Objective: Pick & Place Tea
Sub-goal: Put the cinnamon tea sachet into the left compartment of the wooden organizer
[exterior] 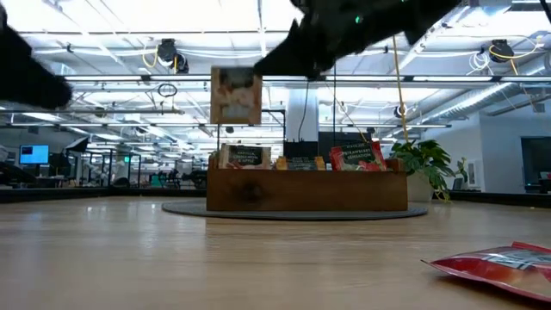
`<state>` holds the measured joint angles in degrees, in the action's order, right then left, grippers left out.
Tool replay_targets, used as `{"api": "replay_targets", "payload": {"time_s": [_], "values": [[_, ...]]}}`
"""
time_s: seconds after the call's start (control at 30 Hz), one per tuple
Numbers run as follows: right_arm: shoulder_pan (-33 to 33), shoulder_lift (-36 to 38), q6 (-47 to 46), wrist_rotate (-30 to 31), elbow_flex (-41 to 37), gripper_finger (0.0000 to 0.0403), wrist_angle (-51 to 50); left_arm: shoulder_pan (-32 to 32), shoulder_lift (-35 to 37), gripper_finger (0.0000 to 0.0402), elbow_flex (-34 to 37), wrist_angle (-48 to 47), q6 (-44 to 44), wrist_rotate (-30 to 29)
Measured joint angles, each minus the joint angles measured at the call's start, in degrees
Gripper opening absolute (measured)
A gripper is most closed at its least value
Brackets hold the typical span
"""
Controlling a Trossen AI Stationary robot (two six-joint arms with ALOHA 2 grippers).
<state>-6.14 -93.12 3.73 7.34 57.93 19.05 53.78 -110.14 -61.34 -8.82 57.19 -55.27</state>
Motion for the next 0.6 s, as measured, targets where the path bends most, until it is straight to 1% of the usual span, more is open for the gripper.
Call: {"api": "replay_targets", "payload": {"time_s": [0.07, 0.1, 0.27, 0.33, 0.47, 0.6], "values": [[1.03, -0.96, -0.24, -0.26, -1.89, 0.0000, 2.18, -0.09, -0.88, 0.0011, 0.33, -0.13, -0.19, -0.36], [1.40, -1.54, -0.73, -0.40, -3.15, 0.0000, 3.61, -0.31, -1.35, 0.0008, 0.33, -0.08, -0.22, -0.35], [2.78, -2.67, -4.24, -0.73, -9.77, 0.0000, 15.38, -1.16, -2.52, 0.0027, 0.31, 0.00, -0.37, 0.10], [2.88, -2.67, -5.50, -1.46, -11.87, 0.0000, 18.61, -1.49, -2.52, 0.0031, 0.31, -0.03, -0.52, 0.38], [2.79, -2.71, -6.30, -1.63, -13.59, 0.0000, 20.22, -1.94, -2.52, 0.0029, 0.31, 0.02, -0.55, 0.98], [2.29, -3.50, -6.34, -1.40, -14.07, 0.0000, 20.10, -2.17, -2.52, 0.0017, 0.31, 0.57, -1.30, 1.20]]}}
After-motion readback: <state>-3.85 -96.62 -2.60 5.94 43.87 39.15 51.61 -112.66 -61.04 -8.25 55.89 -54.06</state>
